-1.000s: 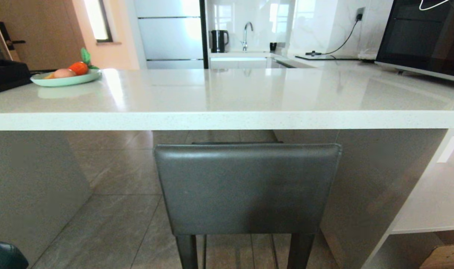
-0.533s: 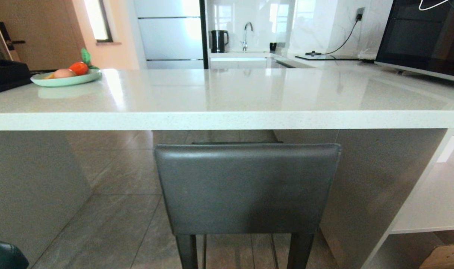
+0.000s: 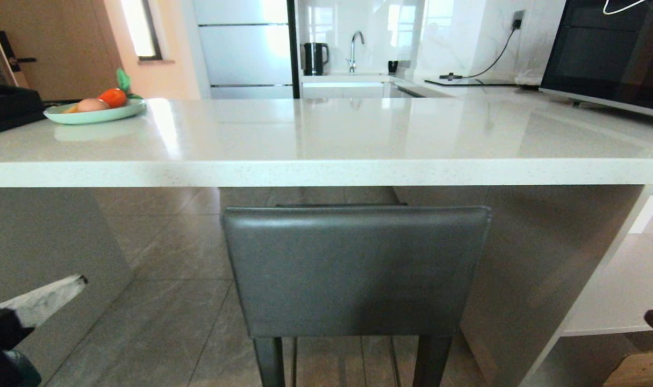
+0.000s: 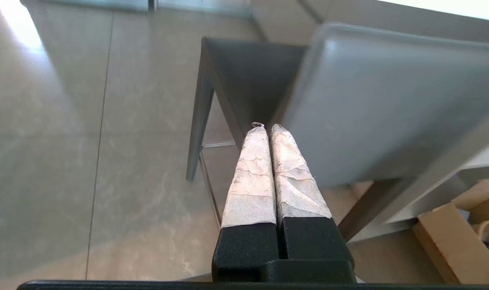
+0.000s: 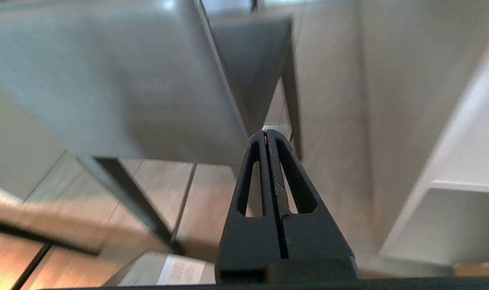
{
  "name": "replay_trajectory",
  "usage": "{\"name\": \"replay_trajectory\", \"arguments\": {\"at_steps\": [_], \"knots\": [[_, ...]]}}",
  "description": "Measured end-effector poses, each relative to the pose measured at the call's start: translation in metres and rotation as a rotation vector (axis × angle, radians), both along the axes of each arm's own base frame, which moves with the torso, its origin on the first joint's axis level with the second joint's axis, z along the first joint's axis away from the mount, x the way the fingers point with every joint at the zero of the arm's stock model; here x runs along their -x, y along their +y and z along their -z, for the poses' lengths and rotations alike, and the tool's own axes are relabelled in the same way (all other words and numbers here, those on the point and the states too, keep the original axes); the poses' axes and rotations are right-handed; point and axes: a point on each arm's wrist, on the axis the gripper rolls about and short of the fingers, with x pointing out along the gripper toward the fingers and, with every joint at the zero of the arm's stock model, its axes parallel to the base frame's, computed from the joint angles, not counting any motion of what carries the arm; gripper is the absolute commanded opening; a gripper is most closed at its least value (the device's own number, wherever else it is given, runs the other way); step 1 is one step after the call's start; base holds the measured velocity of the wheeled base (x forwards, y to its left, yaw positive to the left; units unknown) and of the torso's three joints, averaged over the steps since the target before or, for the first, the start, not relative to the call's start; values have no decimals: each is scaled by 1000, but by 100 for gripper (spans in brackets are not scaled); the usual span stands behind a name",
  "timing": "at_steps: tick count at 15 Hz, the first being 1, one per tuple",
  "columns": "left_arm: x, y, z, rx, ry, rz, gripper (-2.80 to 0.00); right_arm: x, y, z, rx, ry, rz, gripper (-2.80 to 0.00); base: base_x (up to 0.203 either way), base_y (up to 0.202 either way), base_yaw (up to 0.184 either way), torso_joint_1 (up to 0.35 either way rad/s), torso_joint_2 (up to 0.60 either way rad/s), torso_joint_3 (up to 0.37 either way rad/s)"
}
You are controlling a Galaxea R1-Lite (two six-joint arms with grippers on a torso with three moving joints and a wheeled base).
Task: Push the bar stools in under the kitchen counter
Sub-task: Pull the gray chair out from under the dining table
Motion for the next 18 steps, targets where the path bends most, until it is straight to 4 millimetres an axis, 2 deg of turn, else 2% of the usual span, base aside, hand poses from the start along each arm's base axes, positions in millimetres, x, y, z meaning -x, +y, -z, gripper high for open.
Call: {"name": "replay_trajectory", "arguments": {"at_steps": [2, 5, 8, 10, 14, 18], "knots": [[-35, -8, 6, -9, 57, 3, -280, -24, 4, 2, -6, 48, -15, -280, 0, 0, 0, 0, 0, 0], [-81, -16, 25, -24, 110, -7, -280, -61, 9, 13, -5, 76, -21, -280, 0, 0, 0, 0, 0, 0], [-120, -24, 49, -41, 107, -14, -280, -95, 14, 23, -7, 70, -43, -280, 0, 0, 0, 0, 0, 0], [-139, -29, 64, -39, 79, -12, -280, -115, 18, 31, -10, 74, -77, -280, 0, 0, 0, 0, 0, 0], [-151, -50, 86, -39, 54, 56, -280, -147, 33, 47, -1, 51, -135, -280, 0, 0, 0, 0, 0, 0], [-157, -69, 106, -53, 69, 70, -280, -164, 57, 65, 18, 53, -163, -280, 0, 0, 0, 0, 0, 0]]}}
